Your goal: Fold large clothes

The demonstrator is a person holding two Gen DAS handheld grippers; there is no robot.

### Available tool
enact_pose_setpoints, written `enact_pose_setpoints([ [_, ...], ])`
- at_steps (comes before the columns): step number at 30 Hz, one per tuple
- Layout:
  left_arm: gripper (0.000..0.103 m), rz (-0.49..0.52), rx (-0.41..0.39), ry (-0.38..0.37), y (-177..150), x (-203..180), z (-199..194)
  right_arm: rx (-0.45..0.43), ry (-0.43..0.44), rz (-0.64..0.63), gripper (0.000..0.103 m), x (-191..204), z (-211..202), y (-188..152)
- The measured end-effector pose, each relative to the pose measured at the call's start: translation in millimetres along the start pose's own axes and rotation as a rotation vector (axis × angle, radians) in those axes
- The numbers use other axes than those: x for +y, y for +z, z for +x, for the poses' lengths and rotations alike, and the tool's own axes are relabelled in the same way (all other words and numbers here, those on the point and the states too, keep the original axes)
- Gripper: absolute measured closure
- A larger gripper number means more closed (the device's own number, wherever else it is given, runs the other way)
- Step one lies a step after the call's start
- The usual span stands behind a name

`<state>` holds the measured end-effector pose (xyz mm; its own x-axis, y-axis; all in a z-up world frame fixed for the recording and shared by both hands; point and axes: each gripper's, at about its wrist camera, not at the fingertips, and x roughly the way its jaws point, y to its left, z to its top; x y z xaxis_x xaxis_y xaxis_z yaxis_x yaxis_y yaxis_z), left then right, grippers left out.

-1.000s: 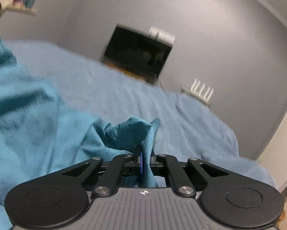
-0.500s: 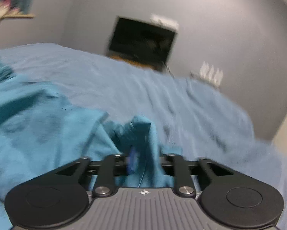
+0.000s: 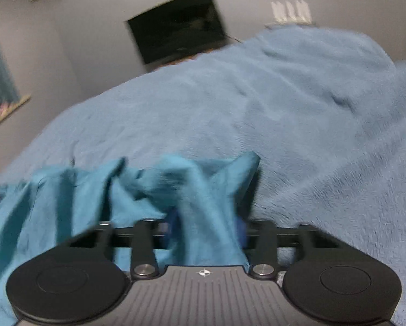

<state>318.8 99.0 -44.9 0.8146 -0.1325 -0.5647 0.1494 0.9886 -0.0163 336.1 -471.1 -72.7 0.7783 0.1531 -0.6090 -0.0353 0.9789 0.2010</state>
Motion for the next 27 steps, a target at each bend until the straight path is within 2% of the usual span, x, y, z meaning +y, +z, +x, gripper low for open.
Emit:
enact_pose_setpoints([
  [2,0.103,0.002,-0.001,0.001,0,-1,0,-0.012,-0.025,-0.097,0.083,18,-4,-1],
  [4,0.103,0.001,0.000,0.001,-1,-1,1,-0.028,-0.050,-0.172,0.084,30,-5,-3],
  [5,0.103,-0.002,0.002,0.002,-1,0,1,-0.021,-0.056,-0.168,0.082,30,-3,-3],
  [7,0.103,-0.018,0.012,-0.001,-1,4,4,-0.004,-0.059,-0.123,0.069,21,5,0],
  [9,0.103,-0.051,0.036,0.001,-2,10,11,0.022,-0.049,-0.061,0.047,12,17,5],
  [10,0.103,-0.075,0.054,0.002,-3,14,16,0.039,-0.038,-0.022,0.043,7,21,4],
  [11,0.103,-0.104,0.081,0.001,-4,19,23,0.049,-0.022,0.017,0.044,4,24,2],
  [13,0.103,-0.157,0.122,-0.002,-5,29,34,0.045,0.028,0.087,0.062,-3,27,2],
  [14,0.103,-0.167,0.114,-0.003,-5,31,35,0.027,0.042,0.090,0.077,-1,25,2],
  [15,0.103,-0.160,0.081,0.004,-4,30,31,0.007,0.042,0.076,0.085,4,22,2],
  [19,0.103,0.010,-0.149,0.053,9,-1,-6,-0.154,-0.056,-0.123,0.091,49,-4,4],
  [20,0.103,0.061,-0.184,0.063,12,-10,-11,-0.197,-0.081,-0.184,0.091,62,-10,5],
  [23,0.103,0.205,-0.237,0.119,25,-32,-6,-0.333,-0.137,-0.328,0.092,90,-18,13],
  [25,0.103,0.215,-0.254,0.136,38,-34,5,-0.405,-0.176,-0.369,0.092,98,-15,25],
  [27,0.103,0.202,-0.276,0.157,51,-33,18,-0.463,-0.205,-0.353,0.092,99,-9,36],
])
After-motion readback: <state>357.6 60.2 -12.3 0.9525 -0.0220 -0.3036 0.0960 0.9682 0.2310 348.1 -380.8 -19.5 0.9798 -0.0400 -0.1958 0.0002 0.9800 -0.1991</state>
